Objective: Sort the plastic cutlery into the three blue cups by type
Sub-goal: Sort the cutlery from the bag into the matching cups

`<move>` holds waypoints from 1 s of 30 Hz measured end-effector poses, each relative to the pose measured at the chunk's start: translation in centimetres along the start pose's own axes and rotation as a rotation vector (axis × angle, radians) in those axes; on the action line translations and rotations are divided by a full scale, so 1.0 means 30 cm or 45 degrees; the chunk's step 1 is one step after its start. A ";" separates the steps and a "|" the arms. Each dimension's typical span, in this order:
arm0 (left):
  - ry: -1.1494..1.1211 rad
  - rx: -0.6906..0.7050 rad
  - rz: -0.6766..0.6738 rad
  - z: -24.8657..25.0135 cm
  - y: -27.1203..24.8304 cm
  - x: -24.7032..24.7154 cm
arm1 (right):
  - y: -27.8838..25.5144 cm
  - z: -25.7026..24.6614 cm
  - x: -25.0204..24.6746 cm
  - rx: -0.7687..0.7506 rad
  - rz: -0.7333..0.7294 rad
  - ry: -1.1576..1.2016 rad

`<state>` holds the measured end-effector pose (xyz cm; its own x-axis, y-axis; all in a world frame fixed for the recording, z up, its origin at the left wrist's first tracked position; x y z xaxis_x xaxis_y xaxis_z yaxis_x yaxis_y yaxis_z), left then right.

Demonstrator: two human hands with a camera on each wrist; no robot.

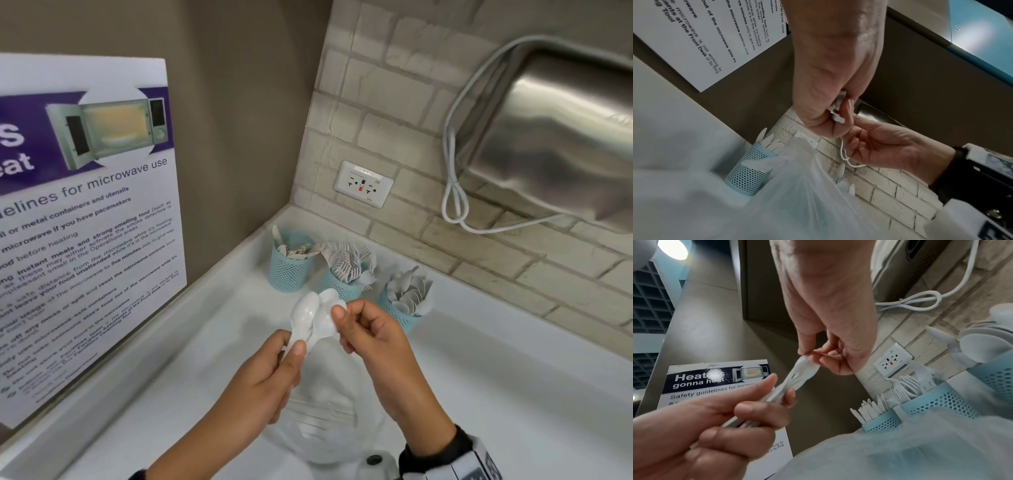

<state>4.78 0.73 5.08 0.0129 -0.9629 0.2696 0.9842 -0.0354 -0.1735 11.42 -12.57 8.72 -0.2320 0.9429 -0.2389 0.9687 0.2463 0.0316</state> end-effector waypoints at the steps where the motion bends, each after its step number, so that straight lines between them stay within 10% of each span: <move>1: 0.013 0.013 -0.003 0.003 -0.002 0.002 | 0.000 0.001 -0.004 0.012 0.018 0.007; 16: 0.499 0.373 -0.003 0.011 -0.008 0.006 | -0.006 0.051 0.007 0.186 0.085 0.315; 30: 0.534 0.310 0.004 -0.008 -0.007 0.032 | -0.027 0.050 0.038 0.225 0.129 0.238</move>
<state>4.55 -0.25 5.16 -0.0071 -0.9895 -0.1443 0.9977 -0.0168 0.0662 10.51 -12.03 6.96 -0.1296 0.9898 -0.0597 0.9844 0.1212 -0.1275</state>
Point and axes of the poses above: each hand's wrist, its own y-axis towards the middle knuckle, its own x-axis out of the palm, z = x × y, the point moved 8 cm from there along y, towards the middle knuckle, and after that the axes turned 11 degrees about -y, right-handed, at the moved point
